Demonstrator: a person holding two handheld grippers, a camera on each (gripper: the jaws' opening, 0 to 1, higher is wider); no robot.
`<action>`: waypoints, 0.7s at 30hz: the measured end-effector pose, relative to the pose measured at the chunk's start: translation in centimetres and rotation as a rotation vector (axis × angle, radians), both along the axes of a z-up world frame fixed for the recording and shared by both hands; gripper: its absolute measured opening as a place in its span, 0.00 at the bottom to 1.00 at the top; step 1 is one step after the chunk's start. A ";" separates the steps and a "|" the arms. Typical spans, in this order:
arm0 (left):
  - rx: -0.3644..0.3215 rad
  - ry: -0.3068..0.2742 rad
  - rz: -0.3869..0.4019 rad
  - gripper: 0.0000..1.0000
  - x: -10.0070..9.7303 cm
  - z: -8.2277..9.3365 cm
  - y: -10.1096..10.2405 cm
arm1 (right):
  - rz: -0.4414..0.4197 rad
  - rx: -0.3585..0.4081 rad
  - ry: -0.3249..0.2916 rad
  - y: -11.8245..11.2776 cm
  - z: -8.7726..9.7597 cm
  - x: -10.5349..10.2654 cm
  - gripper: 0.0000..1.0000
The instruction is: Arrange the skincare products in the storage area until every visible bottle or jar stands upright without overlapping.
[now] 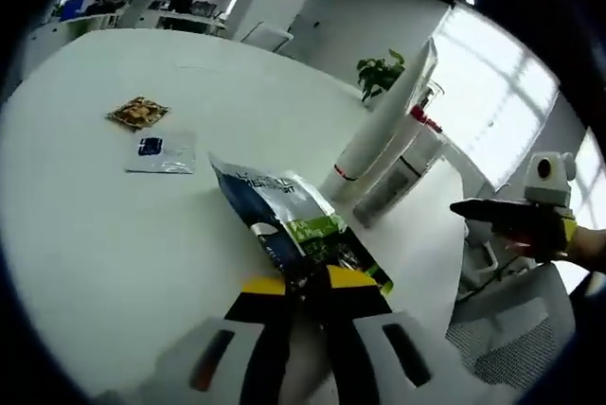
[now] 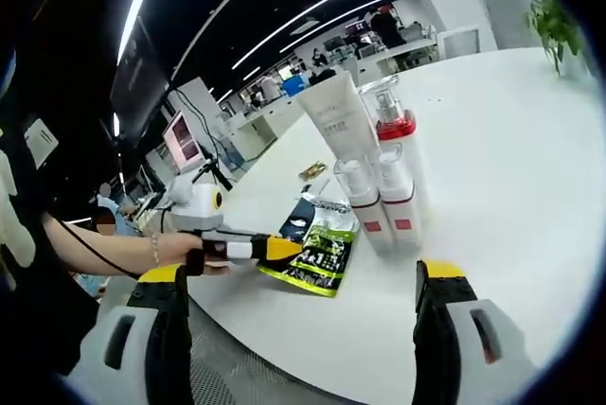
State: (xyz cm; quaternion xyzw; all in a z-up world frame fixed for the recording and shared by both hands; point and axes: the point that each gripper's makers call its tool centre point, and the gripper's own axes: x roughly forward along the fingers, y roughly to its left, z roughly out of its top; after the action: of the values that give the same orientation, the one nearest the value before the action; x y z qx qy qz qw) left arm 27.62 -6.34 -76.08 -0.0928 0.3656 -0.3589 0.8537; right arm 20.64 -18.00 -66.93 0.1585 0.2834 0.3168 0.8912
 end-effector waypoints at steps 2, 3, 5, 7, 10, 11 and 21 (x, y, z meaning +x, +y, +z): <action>0.025 -0.017 -0.015 0.09 0.0 0.0 -0.1 | 0.001 -0.001 0.002 0.0 0.0 0.0 1.00; 0.049 -0.033 -0.027 0.10 0.0 0.0 -0.1 | 0.000 0.000 0.001 0.1 0.0 0.0 1.00; 0.084 -0.058 -0.046 0.11 0.0 0.3 -0.3 | 0.000 -0.002 0.002 0.1 0.0 -0.1 1.00; 0.111 -0.078 -0.066 0.13 -0.1 0.3 -0.3 | 0.000 0.000 0.004 0.1 0.0 -0.1 1.00; 0.153 -0.090 -0.098 0.17 -0.2 0.3 0.0 | -0.001 -0.002 0.003 0.0 0.0 -0.1 1.00; 0.163 -0.096 -0.106 0.18 -0.2 0.3 0.1 | -0.001 -0.001 0.004 0.0 0.0 -0.1 1.00; 0.332 -0.194 -0.210 0.22 -0.4 0.5 1.0 | -0.001 0.001 0.008 0.1 0.1 -0.2 0.99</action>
State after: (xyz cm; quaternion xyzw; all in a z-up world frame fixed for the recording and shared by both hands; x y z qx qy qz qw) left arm 27.19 -5.31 -75.57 0.1226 0.3433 -0.3882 0.8464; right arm 20.48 -17.92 -66.87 0.1603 0.2865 0.3161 0.8901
